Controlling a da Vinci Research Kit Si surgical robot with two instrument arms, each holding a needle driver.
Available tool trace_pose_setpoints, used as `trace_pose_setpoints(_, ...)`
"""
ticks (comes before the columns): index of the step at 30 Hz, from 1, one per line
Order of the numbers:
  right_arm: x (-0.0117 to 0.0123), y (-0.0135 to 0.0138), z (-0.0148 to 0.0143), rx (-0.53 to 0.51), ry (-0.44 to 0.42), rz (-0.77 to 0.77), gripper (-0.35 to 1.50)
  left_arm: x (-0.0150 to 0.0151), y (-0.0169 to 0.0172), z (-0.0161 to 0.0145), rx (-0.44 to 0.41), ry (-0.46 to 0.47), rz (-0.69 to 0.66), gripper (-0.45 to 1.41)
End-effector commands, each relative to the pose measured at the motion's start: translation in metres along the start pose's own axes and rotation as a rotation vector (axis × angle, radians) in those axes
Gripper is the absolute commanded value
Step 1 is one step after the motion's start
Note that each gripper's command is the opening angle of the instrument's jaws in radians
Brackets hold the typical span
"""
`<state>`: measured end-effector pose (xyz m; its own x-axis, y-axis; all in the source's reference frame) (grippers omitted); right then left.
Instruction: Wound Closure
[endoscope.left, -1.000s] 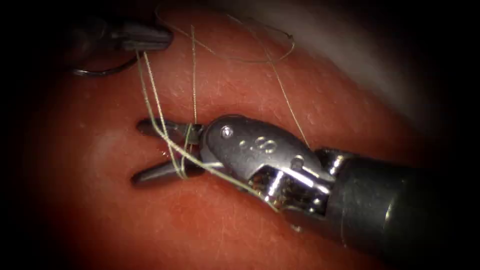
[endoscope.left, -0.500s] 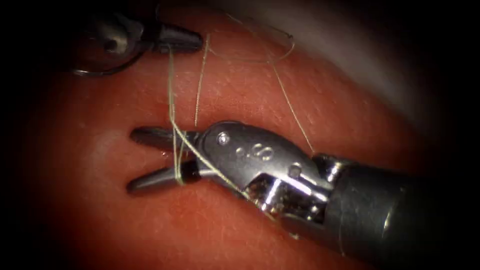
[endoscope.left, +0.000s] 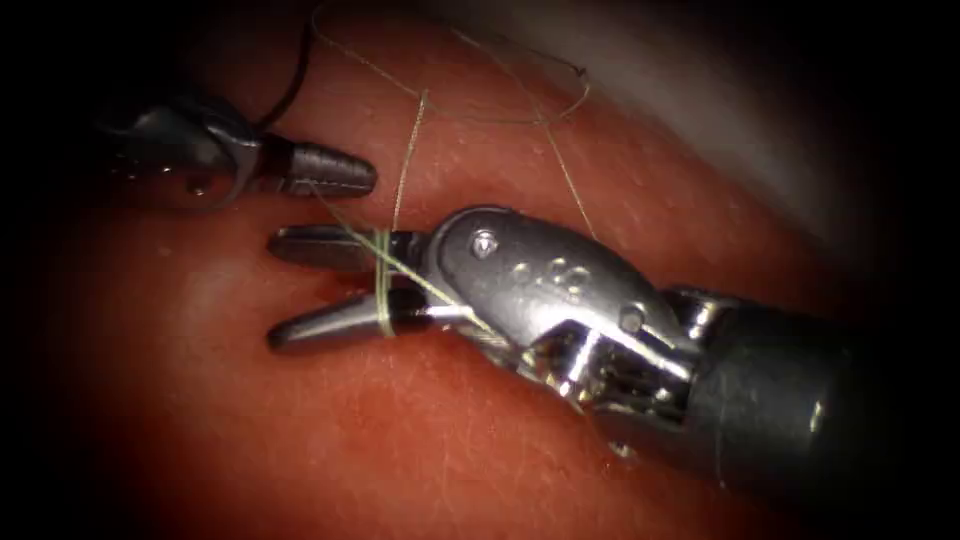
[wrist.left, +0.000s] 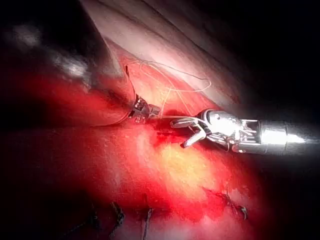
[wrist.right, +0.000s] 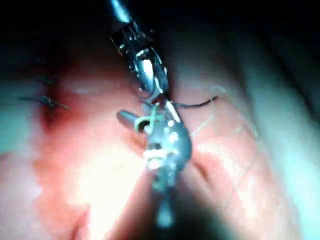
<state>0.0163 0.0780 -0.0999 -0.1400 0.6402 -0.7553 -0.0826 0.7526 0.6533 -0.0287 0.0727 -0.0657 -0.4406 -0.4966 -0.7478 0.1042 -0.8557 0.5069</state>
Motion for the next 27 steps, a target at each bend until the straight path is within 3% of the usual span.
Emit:
trace_pose_setpoints(1,0.0002,0.0009,0.0001,-0.012,0.026,0.001,0.39,-0.0001,0.0005,0.0003,0.0,-0.001,0.0,-0.35)
trace_pose_setpoints(14,0.0005,0.0017,-0.0005,-0.042,0.048,0.002,0.37,0.0023,0.0018,-0.0019,-0.007,0.015,-0.032,-0.35)
trace_pose_setpoints(23,0.0003,0.0016,-0.0007,-0.046,0.033,0.001,0.37,0.0037,0.0007,-0.0047,0.039,0.03,-0.06,-0.35)
trace_pose_setpoints(27,0.0003,0.0017,-0.0007,-0.054,0.025,0.0,0.37,0.0043,0.0013,-0.0046,0.049,0.03,-0.065,-0.35)
